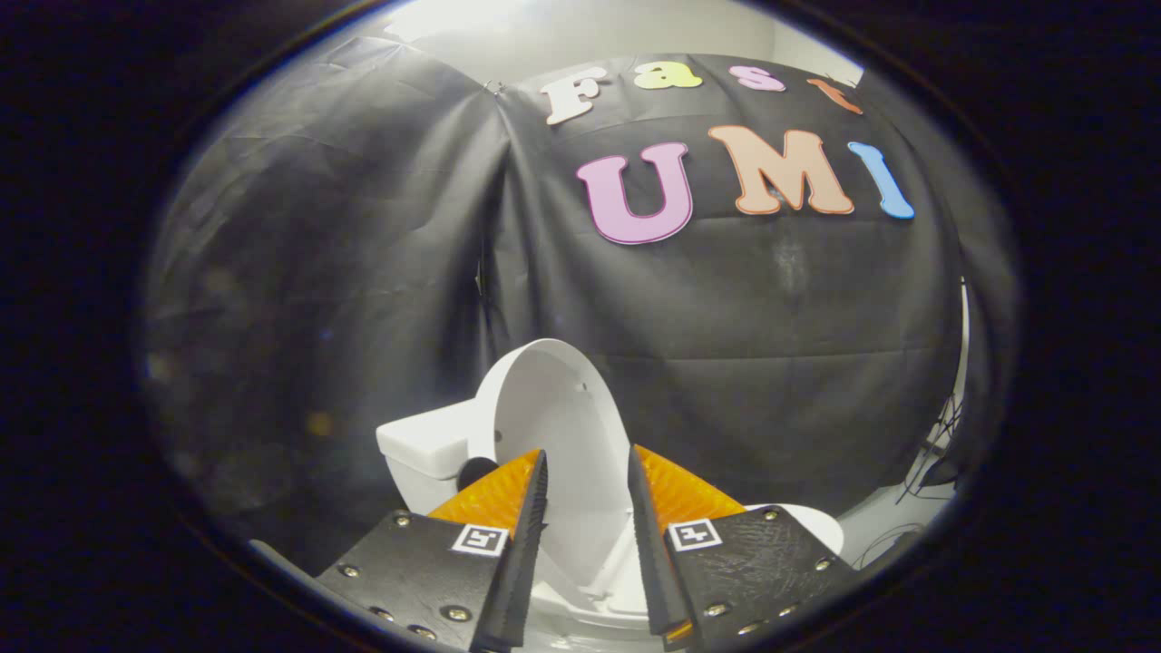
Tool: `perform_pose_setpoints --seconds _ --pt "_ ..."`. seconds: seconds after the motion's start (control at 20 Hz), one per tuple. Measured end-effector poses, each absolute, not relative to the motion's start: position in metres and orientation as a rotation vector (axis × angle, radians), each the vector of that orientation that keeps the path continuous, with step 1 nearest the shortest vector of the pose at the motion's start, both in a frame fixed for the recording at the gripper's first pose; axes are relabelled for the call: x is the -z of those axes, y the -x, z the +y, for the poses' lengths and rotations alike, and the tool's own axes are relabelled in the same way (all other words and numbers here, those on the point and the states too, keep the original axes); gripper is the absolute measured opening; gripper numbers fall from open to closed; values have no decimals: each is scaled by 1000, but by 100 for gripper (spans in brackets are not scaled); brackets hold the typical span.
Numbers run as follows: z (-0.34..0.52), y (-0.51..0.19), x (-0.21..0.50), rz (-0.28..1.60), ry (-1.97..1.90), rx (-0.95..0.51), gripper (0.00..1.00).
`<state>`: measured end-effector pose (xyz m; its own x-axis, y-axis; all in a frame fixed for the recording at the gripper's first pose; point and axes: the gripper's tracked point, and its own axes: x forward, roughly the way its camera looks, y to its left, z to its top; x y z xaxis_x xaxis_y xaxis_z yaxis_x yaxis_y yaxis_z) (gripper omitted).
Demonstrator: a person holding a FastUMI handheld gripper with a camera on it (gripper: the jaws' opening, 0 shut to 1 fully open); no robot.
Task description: Open the toilet lid.
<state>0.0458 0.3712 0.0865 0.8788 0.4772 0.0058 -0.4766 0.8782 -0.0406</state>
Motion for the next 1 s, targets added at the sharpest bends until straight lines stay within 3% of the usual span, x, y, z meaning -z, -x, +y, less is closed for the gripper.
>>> perform_pose_setpoints --seconds 0.35,0.5,0.55,0.9,1.0 --pt "347 -49 -89 -6 46 -489 52" --pt "334 -48 -93 -9 49 -472 68" --pt "330 -49 -95 -11 44 -464 68" --pt "294 -57 -96 -1 41 -418 97" --pt "279 -59 -94 4 37 -402 98"
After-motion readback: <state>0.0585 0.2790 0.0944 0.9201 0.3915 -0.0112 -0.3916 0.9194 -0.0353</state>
